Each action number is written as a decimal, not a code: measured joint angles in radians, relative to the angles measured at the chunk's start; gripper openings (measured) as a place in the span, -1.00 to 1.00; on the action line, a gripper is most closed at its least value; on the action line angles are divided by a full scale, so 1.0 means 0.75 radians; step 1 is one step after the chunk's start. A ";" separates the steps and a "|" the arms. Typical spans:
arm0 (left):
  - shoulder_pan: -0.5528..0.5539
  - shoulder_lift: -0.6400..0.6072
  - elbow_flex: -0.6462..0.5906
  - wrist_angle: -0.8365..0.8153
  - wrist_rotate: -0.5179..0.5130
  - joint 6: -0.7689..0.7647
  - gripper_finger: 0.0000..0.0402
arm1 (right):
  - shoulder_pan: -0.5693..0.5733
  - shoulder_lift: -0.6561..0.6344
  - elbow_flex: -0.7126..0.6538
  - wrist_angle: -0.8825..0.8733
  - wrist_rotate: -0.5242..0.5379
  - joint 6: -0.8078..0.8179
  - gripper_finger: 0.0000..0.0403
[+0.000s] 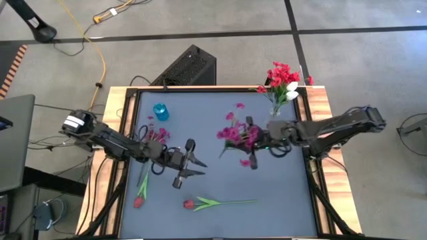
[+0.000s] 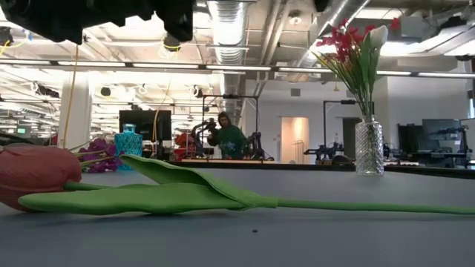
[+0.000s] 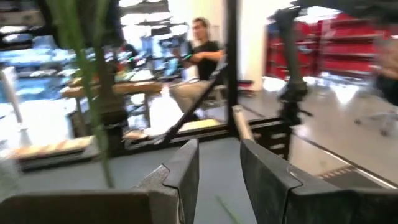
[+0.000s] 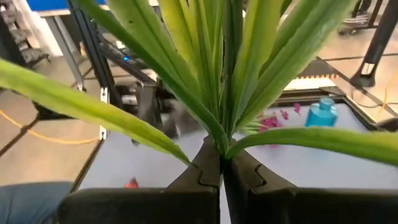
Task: Sort flowers into vase by color
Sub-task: Put the right violet flowers into the blue vase
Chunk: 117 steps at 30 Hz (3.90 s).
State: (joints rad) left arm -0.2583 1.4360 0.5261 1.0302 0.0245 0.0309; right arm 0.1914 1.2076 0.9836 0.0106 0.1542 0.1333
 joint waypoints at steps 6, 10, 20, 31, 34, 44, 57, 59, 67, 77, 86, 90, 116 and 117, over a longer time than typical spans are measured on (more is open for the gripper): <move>0.001 0.055 0.052 0.018 -0.111 -0.026 -0.46 | 0.002 0.173 0.049 0.134 -0.007 0.002 -0.85; 0.001 0.055 0.065 -0.022 -0.163 -0.017 -0.46 | 0.003 0.255 0.093 0.139 -0.040 0.001 -0.85; 0.010 0.054 0.063 -0.090 -0.131 -0.037 -0.46 | 0.005 0.321 0.171 0.126 -0.064 -0.003 -0.85; 0.018 0.002 0.063 -0.363 -0.085 -0.043 -0.46 | 0.046 0.301 0.173 0.055 -0.066 0.033 -0.85; 0.032 0.002 0.063 -0.353 -0.098 -0.042 -0.46 | 0.063 0.301 0.173 0.055 -0.066 0.033 -0.85; 0.073 0.002 0.063 -0.277 -0.105 -0.078 -0.46 | 0.063 0.301 0.173 0.078 -0.052 0.024 -0.85; 0.080 0.002 0.063 -0.244 -0.103 -0.081 -0.47 | 0.008 0.357 0.172 0.172 -0.051 -0.035 -0.85; 0.080 0.002 0.063 -0.246 -0.099 -0.091 -0.50 | 0.003 0.360 0.172 0.170 -0.060 -0.035 -0.84; 0.087 0.002 0.063 -0.281 -0.092 -0.106 -0.95 | 0.007 0.362 0.172 0.179 -0.104 0.011 -0.80; 0.124 -0.036 0.063 -0.308 -0.074 -0.139 -0.99 | 0.004 0.335 0.172 0.121 -0.104 0.018 -0.37; 0.180 -0.320 0.064 -0.585 -0.095 -0.087 -0.99 | -0.006 0.159 0.172 -0.273 -0.062 -0.013 0.12; 0.224 -0.518 0.063 -0.760 -0.241 -0.010 -1.00 | 0.005 0.116 0.118 -0.386 -0.022 0.080 0.16; 1.432 -0.916 -0.233 -1.001 -0.019 -0.050 -1.00 | 0.315 0.497 -0.237 0.427 0.193 0.125 0.11; 1.433 -0.932 -0.254 -1.008 -0.029 -0.049 -1.00 | 0.313 0.515 -0.237 0.443 0.193 0.126 0.11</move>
State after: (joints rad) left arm 0.8163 0.7371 0.3359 0.2740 0.0026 -0.0059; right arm 0.4259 1.5940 0.8062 0.3429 0.2993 0.2275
